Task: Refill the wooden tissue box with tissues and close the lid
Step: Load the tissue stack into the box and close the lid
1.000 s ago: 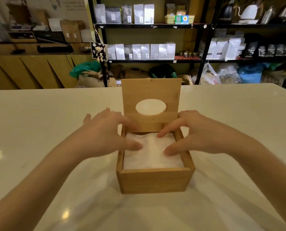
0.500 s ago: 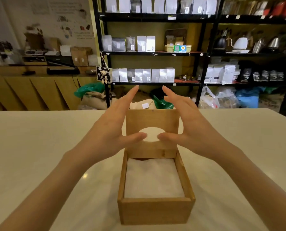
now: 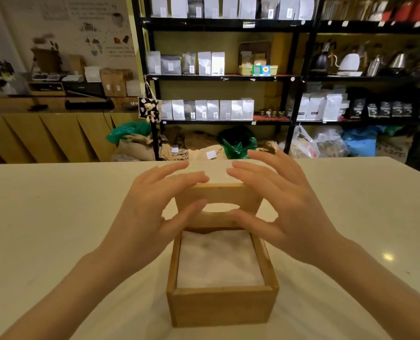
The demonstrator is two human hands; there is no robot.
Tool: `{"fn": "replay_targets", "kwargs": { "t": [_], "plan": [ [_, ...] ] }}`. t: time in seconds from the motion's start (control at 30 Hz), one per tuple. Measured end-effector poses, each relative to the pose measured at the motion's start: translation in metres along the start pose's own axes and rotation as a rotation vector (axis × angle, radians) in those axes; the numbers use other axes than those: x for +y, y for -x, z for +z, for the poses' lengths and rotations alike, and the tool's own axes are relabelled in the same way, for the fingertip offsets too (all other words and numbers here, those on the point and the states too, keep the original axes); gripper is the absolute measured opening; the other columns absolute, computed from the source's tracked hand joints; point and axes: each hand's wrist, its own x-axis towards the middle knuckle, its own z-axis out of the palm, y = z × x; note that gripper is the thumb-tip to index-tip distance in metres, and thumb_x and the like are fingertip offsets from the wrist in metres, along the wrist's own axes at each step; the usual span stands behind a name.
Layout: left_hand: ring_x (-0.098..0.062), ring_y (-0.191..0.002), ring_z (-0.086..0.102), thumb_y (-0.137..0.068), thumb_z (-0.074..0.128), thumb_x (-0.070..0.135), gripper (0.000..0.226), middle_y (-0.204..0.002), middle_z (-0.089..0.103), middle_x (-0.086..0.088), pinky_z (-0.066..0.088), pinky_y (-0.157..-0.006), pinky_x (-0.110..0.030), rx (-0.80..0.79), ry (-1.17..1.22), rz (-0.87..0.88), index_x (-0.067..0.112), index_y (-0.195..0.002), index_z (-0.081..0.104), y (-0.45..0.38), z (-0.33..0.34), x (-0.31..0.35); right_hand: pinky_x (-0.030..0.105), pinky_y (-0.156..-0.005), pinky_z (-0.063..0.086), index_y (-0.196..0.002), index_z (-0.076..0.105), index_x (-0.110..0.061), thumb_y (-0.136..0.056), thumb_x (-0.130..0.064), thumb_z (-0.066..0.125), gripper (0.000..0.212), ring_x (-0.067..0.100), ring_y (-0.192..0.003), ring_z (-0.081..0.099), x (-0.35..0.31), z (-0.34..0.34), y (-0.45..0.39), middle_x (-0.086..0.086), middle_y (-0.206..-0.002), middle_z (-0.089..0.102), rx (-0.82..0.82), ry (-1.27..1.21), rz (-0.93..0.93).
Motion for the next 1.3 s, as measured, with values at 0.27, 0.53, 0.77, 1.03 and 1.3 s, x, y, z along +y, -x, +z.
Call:
{"fn": "replay_targets", "kwargs": {
  "t": [0.27,0.53,0.77,1.03,1.3],
  "plan": [
    [0.0,-0.133,0.032,-0.096,0.02,0.043,0.038,-0.126,0.052,0.024,0.014,-0.111,-0.04,-0.115,0.036,0.059,0.039,-0.122,0.048,0.044,0.001,0.02,0.043,-0.114,0.023,-0.133,0.04,-0.015,-0.093,-0.043,0.038,0.049,0.022,-0.136,0.032,-0.017,0.002,0.05,0.004,-0.14,0.042,-0.021,0.068,-0.095],
    [-0.012,-0.133,0.034,-0.098,0.021,0.037,0.04,-0.132,0.052,0.011,0.013,-0.11,-0.054,-0.189,-0.133,0.126,0.028,-0.128,0.046,0.072,0.016,0.022,0.046,-0.113,0.022,-0.134,0.04,-0.015,-0.093,-0.046,0.03,0.052,0.021,-0.137,0.03,-0.018,0.009,0.085,0.006,-0.141,0.043,-0.114,0.129,-0.118],
    [-0.014,-0.132,0.035,-0.098,0.023,0.034,0.04,-0.133,0.052,0.007,0.011,-0.11,-0.059,-0.208,-0.183,0.144,0.024,-0.128,0.047,0.08,0.021,0.019,0.045,-0.115,0.017,-0.132,0.044,-0.015,-0.093,-0.046,0.029,0.052,0.021,-0.136,0.032,-0.017,0.013,0.093,0.006,-0.141,0.046,-0.179,0.131,-0.127],
    [-0.01,-0.131,0.039,-0.097,0.027,0.033,0.039,-0.134,0.052,0.007,0.012,-0.113,-0.054,-0.237,-0.11,0.123,0.022,-0.128,0.049,0.082,0.02,0.016,0.045,-0.116,0.014,-0.128,0.05,-0.015,-0.094,-0.044,0.03,0.049,0.019,-0.133,0.038,-0.024,0.014,0.092,0.004,-0.134,0.054,-0.174,0.075,-0.114],
    [0.01,-0.137,-0.004,-0.077,0.023,0.073,0.06,-0.152,0.003,0.026,0.0,-0.107,-0.006,-0.417,0.005,-0.082,0.054,-0.134,0.019,0.044,0.007,0.012,0.031,-0.108,0.026,-0.108,0.067,-0.027,-0.091,-0.039,0.038,0.036,0.009,-0.129,0.034,-0.013,-0.005,0.029,-0.009,-0.126,0.06,-0.285,-0.222,0.1]
  ]
}}
